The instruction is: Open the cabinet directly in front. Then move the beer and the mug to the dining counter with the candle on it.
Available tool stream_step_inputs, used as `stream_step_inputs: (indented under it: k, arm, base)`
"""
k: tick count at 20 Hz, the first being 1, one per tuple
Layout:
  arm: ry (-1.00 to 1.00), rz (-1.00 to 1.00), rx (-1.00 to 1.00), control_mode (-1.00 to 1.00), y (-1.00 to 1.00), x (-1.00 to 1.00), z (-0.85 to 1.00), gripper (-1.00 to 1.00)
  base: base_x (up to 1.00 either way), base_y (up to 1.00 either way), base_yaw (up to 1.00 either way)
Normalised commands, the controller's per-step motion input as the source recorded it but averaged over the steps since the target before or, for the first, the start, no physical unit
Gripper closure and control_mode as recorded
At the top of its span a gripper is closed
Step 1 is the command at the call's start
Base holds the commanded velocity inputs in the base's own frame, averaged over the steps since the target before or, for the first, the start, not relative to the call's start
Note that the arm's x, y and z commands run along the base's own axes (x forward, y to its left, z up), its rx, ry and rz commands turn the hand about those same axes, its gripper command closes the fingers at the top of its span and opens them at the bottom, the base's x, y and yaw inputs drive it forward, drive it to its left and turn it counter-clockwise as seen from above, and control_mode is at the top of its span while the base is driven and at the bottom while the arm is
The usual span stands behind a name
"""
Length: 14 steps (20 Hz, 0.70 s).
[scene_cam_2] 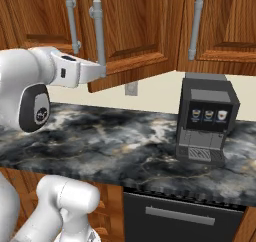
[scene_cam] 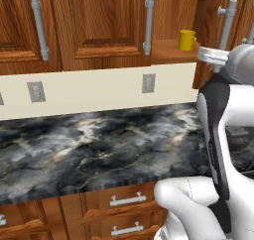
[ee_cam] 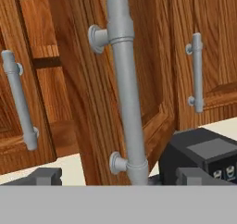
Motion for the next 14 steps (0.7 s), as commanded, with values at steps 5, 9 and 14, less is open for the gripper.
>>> stream_step_inputs:
  k: [5, 9, 14]
  arm:
    - [0.0, 0.0, -0.18, -1.0, 1.0, -0.01, 0.0, -1.0]
    - [0.0, -0.05, -0.18, -1.0, 0.94, 0.05, -0.01, -1.0]
    - [-0.01, -0.13, -0.16, -1.0, 0.47, 0.44, -0.07, -1.0]
  base:
    - [0.0, 0.0, 0.0]
    - [0.0, 0.0, 0.0]
    - [0.0, 0.0, 0.0]
